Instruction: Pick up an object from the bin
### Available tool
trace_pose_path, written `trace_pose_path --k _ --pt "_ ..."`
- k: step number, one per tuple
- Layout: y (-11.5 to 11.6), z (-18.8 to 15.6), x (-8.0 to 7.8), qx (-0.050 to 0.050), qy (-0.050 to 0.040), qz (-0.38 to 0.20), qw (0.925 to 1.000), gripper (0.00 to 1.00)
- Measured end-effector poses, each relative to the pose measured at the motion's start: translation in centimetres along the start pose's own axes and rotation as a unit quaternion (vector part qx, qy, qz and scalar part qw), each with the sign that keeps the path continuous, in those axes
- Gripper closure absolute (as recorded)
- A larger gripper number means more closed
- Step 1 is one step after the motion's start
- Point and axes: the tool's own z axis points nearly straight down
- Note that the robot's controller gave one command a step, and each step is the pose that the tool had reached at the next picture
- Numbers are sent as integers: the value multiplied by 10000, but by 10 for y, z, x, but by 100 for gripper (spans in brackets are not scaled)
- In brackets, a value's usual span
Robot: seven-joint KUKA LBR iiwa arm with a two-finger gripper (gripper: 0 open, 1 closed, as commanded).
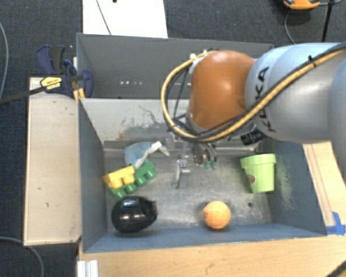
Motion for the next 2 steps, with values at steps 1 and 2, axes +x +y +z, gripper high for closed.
trace_pose_path --k 1,2 --pt "-1 -5 -1 -6 -38 18 10000 0" --pt "15 19 -7 1 -70 -526 9986 0"
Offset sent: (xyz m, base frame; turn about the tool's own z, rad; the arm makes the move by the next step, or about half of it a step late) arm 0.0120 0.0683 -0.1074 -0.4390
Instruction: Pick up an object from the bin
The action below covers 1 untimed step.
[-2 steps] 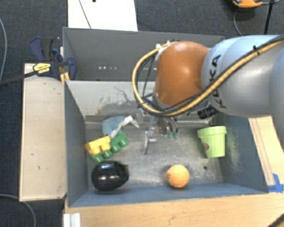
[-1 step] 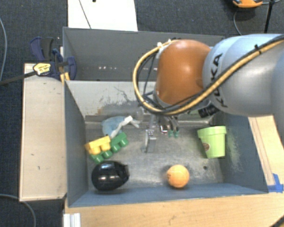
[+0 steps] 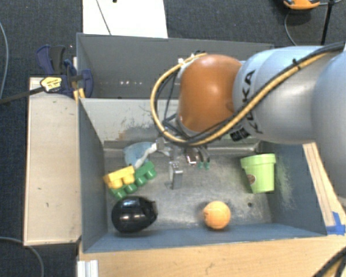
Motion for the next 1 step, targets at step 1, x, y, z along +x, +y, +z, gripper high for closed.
trace_pose_path --k 1 --pt "56 83 -4 1 -28 -1136 9935 0"
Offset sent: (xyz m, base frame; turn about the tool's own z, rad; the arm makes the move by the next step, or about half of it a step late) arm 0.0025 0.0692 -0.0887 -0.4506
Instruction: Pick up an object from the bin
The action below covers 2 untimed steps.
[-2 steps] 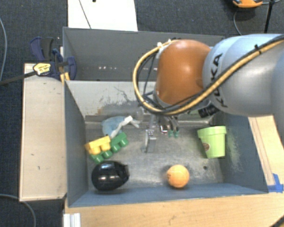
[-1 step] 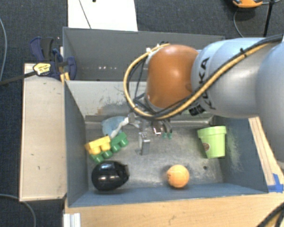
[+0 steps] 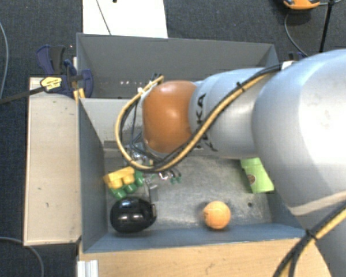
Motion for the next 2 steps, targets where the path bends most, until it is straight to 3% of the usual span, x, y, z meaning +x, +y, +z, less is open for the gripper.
trace_pose_path --k 1,2 --pt "11 17 -9 23 -36 -412 9991 0" --pt "39 -14 -11 29 -64 -2270 9739 0"
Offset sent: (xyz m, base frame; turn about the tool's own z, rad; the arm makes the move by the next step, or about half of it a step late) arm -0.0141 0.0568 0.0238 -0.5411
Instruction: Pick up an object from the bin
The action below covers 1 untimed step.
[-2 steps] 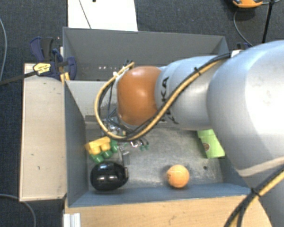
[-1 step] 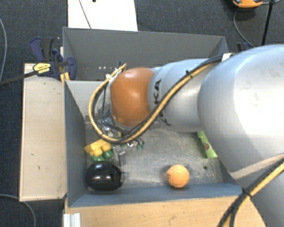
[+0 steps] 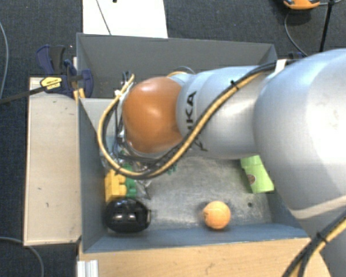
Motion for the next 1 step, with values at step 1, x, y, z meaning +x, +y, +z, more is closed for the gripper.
trace_pose_path --k 1 --pt "31 -3 19 243 -489 -640 9965 100"
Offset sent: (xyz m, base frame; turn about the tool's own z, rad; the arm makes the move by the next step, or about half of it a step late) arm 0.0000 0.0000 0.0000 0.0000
